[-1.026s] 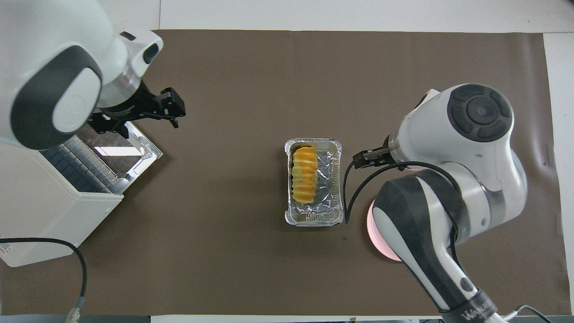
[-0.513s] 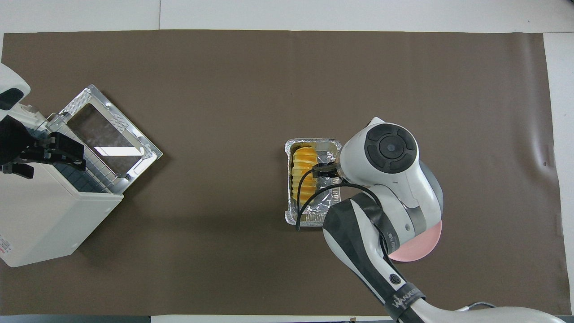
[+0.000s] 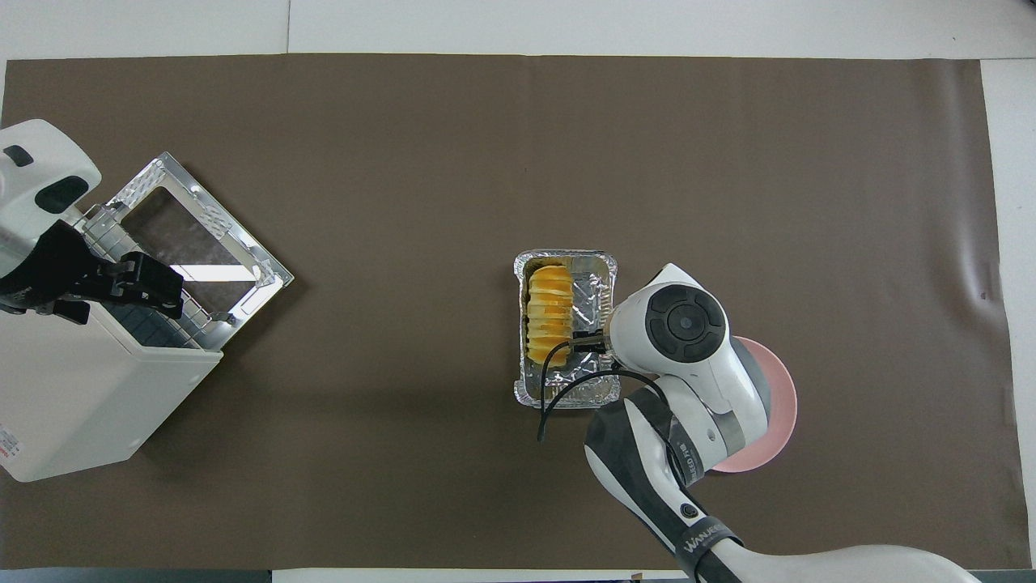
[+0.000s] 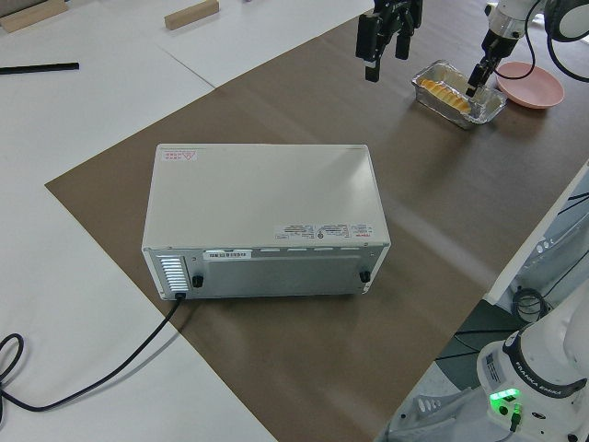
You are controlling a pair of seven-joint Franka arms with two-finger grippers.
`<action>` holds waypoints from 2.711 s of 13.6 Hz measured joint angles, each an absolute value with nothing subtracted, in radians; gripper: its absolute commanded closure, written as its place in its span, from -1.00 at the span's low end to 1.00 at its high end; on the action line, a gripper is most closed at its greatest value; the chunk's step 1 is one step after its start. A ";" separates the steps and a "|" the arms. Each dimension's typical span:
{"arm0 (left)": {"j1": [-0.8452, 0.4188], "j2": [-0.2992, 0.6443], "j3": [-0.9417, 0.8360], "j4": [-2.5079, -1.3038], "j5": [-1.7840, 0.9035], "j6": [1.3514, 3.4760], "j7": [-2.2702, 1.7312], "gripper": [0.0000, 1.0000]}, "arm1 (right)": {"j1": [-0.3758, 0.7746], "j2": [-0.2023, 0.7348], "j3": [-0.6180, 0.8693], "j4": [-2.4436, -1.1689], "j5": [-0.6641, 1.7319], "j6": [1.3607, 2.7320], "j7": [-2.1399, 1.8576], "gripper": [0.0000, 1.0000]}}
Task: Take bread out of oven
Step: 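Grasp the foil tray edge with the right gripper while the left retracts, then slide the foil tray with the right gripper beyond the pink plate, then grasp the yellow bread slices in the tray with the right gripper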
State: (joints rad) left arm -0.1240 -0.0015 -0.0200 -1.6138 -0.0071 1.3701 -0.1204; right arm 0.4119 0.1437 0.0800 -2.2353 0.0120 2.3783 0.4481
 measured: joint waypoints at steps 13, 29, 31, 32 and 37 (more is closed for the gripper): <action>-0.130 0.004 -0.008 -1.607 -0.007 1.383 0.000 -1.00 | 0.213 0.069 0.066 -2.110 0.142 2.183 0.248 1.00; -0.113 0.035 0.016 -1.625 -0.007 1.422 0.023 -1.00 | -0.073 0.200 0.063 -2.139 0.173 2.345 -0.118 -1.00; -0.112 0.033 0.017 -1.623 -0.007 1.424 0.023 -1.00 | -0.071 0.187 0.066 -2.130 0.172 2.343 -0.132 -1.00; -0.112 0.029 0.017 -1.623 -0.007 1.424 0.023 -1.00 | -0.070 0.178 0.069 -2.116 0.172 2.328 -0.133 -1.00; -0.112 0.009 0.017 -1.622 -0.007 1.424 0.023 -1.00 | -0.016 0.161 0.071 -2.064 0.172 2.288 -0.129 -1.00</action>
